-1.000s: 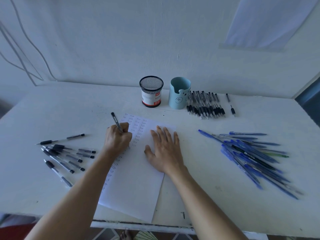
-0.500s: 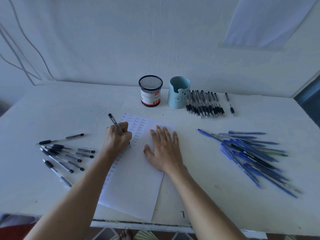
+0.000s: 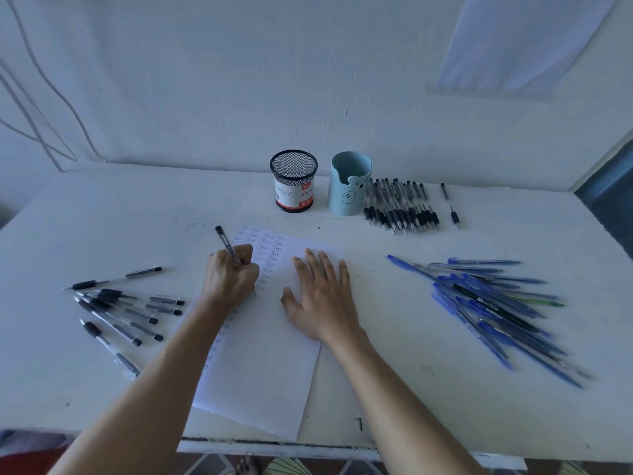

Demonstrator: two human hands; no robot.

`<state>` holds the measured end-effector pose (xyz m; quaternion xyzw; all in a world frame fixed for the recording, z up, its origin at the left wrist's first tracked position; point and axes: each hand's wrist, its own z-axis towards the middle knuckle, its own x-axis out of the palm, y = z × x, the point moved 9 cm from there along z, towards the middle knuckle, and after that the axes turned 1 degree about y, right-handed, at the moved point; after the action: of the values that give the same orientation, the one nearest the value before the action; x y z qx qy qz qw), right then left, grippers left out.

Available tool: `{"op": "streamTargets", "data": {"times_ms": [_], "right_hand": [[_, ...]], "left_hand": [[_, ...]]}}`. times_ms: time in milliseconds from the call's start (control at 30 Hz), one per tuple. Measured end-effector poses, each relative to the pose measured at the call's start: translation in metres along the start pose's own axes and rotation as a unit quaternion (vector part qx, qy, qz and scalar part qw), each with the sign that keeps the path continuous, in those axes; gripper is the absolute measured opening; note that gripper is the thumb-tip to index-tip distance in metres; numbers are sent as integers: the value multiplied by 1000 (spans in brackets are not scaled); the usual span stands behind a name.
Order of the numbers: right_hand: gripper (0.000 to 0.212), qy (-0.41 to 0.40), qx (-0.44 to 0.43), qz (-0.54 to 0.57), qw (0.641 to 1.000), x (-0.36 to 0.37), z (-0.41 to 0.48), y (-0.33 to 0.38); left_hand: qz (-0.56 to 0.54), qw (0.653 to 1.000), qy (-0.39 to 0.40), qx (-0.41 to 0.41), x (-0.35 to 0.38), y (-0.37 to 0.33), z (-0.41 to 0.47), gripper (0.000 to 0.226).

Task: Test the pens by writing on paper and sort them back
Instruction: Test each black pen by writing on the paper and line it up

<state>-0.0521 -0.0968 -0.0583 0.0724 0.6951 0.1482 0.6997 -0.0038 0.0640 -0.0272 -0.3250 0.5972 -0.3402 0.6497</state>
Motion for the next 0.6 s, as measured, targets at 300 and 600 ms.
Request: {"op": "streamTargets", "data": {"times_ms": [300,600], "right_hand": [[88,2,-2,-3,1000,0,-1,1],[87,2,-1,-6,1000,0,-1,1]], "left_hand": [[9,1000,1,7,3,0,-1,25],[-33,999,-11,7,0,4,1,24]]}}
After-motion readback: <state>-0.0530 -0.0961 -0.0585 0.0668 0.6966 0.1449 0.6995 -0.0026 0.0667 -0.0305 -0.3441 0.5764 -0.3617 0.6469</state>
